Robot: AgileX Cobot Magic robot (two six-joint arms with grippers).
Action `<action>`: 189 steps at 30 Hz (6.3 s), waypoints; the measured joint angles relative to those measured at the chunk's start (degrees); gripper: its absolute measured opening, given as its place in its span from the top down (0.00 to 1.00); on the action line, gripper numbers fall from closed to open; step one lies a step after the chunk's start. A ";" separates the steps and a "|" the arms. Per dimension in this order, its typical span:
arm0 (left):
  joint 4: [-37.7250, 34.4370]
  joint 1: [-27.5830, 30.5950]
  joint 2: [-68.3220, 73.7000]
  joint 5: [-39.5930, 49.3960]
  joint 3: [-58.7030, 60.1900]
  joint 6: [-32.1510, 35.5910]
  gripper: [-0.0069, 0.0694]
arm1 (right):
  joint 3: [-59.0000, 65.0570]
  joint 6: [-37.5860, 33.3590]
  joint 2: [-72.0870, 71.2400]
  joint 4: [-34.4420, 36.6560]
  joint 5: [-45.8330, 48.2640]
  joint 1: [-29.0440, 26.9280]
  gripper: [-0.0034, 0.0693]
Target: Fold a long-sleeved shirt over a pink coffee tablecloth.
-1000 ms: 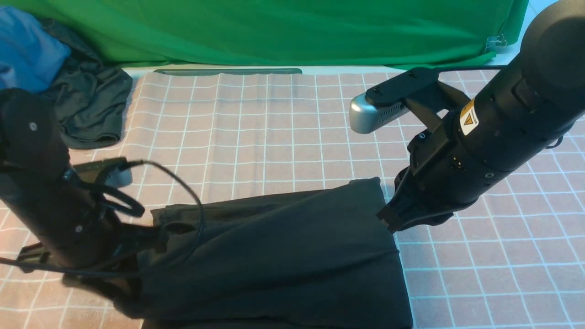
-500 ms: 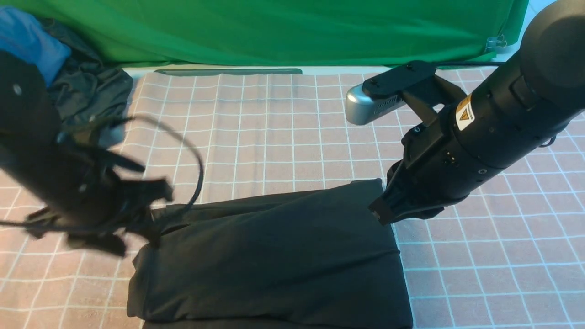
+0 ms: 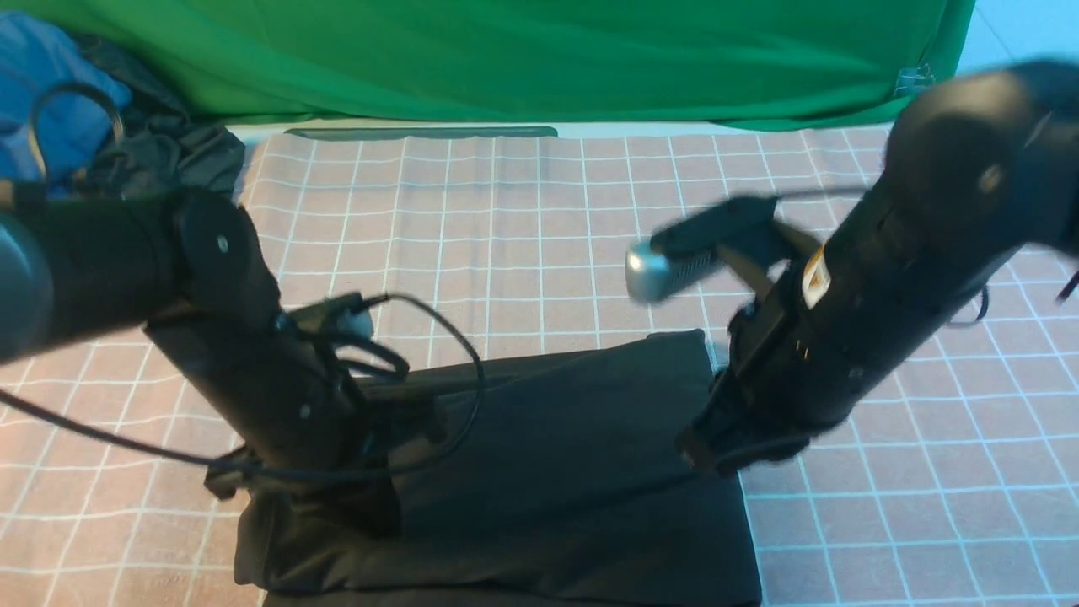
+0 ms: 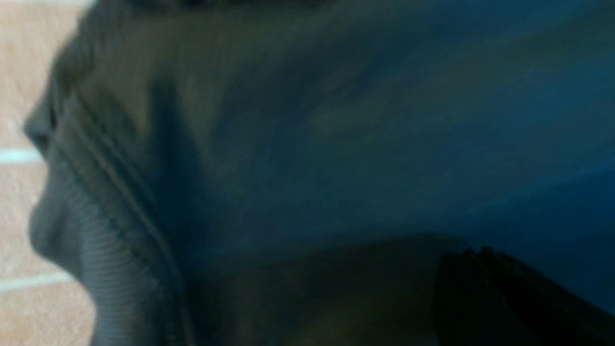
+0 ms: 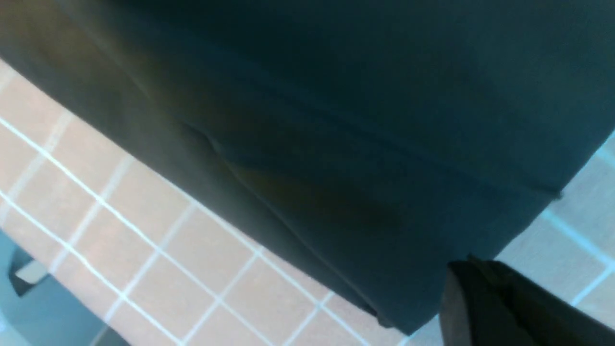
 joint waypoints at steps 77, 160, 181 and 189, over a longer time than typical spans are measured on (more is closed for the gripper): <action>12.83 11.01 -5.33 6.36 -5.13 -12.77 0.88 | 6.35 4.77 -7.27 -6.47 -5.08 -4.95 0.79; -4.17 11.01 -7.69 -9.32 5.21 15.80 0.82 | -9.71 -10.29 20.59 8.87 -8.81 -12.70 0.80; -10.97 10.73 3.94 -10.97 -14.81 13.26 0.82 | -22.93 -6.80 20.59 0.28 -5.92 -18.58 0.80; -10.78 6.59 8.41 -11.83 -15.93 13.14 0.82 | -23.86 -5.40 21.26 -2.45 -2.31 -21.46 0.80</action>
